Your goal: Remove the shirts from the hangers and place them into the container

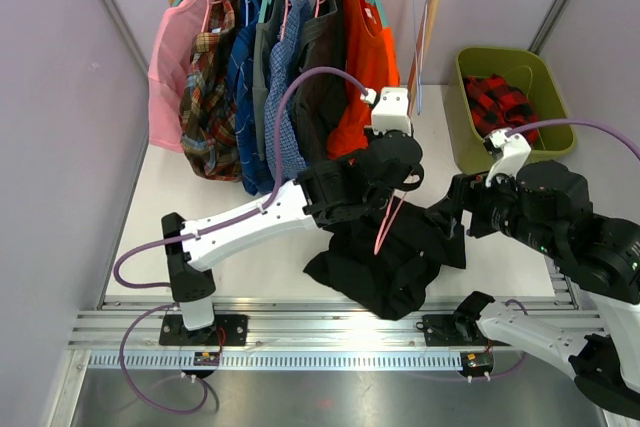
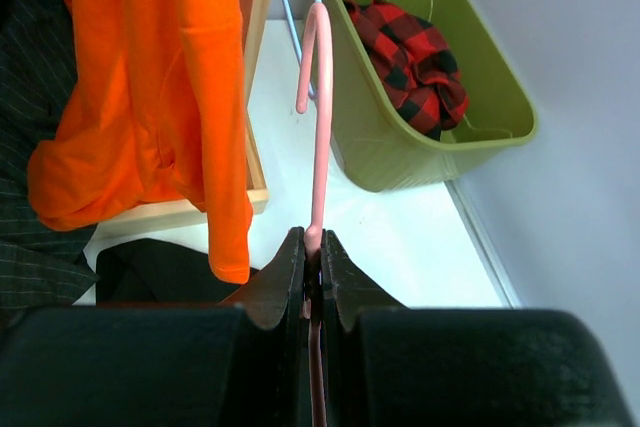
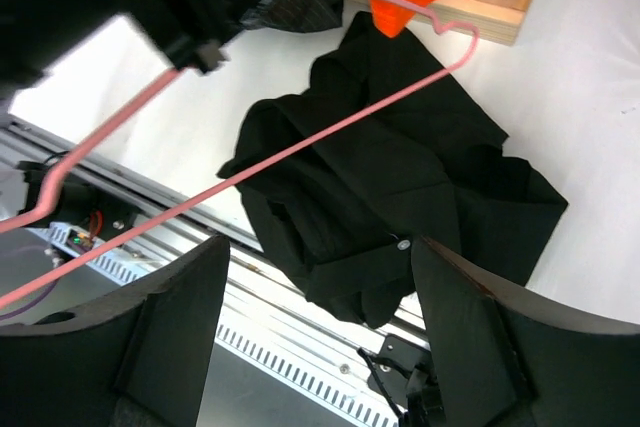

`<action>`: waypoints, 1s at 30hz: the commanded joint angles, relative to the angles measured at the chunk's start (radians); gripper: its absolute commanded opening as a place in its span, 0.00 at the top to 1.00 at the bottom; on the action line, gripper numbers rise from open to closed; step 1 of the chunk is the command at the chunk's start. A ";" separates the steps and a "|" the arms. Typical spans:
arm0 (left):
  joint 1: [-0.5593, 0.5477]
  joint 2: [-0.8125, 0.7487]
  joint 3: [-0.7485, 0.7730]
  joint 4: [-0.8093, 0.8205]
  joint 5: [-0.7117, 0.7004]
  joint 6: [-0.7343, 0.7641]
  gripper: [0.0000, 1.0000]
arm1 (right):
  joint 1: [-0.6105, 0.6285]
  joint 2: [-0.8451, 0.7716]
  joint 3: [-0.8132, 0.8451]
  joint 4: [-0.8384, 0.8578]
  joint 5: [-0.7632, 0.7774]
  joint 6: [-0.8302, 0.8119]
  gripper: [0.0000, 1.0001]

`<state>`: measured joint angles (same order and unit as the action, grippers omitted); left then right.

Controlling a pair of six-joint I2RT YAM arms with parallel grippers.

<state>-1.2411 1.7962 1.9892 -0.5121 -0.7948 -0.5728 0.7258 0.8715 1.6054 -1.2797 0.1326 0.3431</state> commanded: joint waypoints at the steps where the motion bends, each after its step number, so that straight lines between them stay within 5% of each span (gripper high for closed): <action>1: 0.006 -0.044 -0.035 0.095 0.040 0.002 1.00 | 0.000 -0.037 -0.004 0.069 -0.051 -0.013 0.18; 13: 0.023 -0.595 -0.640 0.457 0.256 0.030 1.00 | 0.000 -0.106 -0.107 0.193 -0.128 -0.036 0.18; 30: 0.023 -0.719 -0.734 0.449 0.207 0.031 1.00 | 0.000 -0.118 -0.122 0.298 -0.315 -0.032 0.19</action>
<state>-1.2190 1.0893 1.2335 -0.0921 -0.5713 -0.5388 0.7258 0.7609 1.4822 -1.0382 -0.1349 0.3244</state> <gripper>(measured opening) 0.074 0.812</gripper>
